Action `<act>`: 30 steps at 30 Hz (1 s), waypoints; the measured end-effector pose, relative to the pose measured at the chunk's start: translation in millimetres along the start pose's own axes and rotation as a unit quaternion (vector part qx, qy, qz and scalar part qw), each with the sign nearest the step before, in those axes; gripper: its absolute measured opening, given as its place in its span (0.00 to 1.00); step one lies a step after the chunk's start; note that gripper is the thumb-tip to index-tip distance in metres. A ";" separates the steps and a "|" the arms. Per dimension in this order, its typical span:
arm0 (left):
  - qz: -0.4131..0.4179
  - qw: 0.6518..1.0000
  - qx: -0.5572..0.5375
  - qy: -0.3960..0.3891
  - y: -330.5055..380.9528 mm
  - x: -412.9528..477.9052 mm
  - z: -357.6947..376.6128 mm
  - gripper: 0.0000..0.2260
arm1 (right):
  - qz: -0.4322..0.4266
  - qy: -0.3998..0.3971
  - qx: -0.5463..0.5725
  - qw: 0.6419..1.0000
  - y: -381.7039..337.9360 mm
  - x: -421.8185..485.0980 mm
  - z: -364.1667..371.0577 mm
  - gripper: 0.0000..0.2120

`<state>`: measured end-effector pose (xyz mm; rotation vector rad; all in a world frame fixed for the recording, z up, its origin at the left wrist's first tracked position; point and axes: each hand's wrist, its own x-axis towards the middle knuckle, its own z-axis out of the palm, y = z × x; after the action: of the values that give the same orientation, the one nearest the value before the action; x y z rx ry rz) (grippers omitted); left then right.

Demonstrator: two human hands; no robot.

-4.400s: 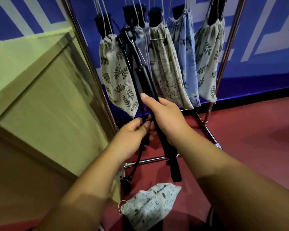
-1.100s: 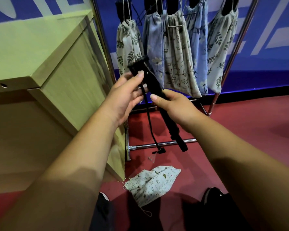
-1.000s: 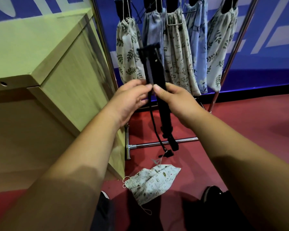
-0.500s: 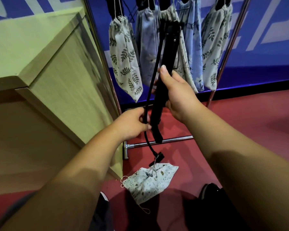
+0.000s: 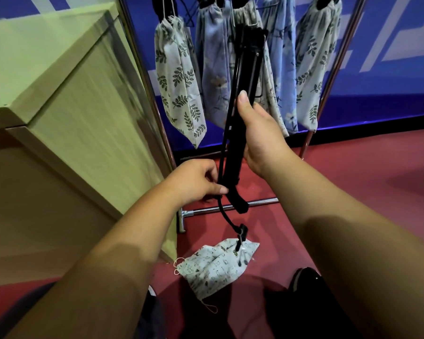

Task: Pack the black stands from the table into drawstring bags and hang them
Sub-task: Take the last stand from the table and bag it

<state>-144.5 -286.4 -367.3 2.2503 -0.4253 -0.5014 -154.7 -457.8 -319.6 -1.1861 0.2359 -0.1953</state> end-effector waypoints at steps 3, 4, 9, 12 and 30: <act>-0.007 0.999 -0.031 -0.024 -1.6 1.8 -1.7 0.16 | 0.002 0.001 -0.005 1.000 -2.8 -0.3 -2.3 0.22; 0.002 0.999 -0.026 -0.032 -0.7 1.6 -1.8 0.16 | 0.001 0.004 -0.009 1.000 -3.9 -0.5 -3.2 0.22; 0.077 0.988 0.105 -0.080 1.2 1.0 -0.2 0.21 | 0.005 -0.011 -0.043 0.999 -3.4 1.9 -8.9 0.33; 0.093 0.983 0.090 -0.128 3.8 -2.9 2.5 0.21 | 0.011 -0.040 -0.044 0.998 -3.1 -1.7 -9.5 0.34; 0.127 0.986 0.081 -0.067 21.2 -6.2 40.0 0.14 | 0.019 0.002 -0.038 0.999 -11.0 -2.3 -21.5 0.26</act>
<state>-172.0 -322.0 -374.9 2.2806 -0.8357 -0.4997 -163.4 -480.3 -316.8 -1.2562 0.2722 -0.1560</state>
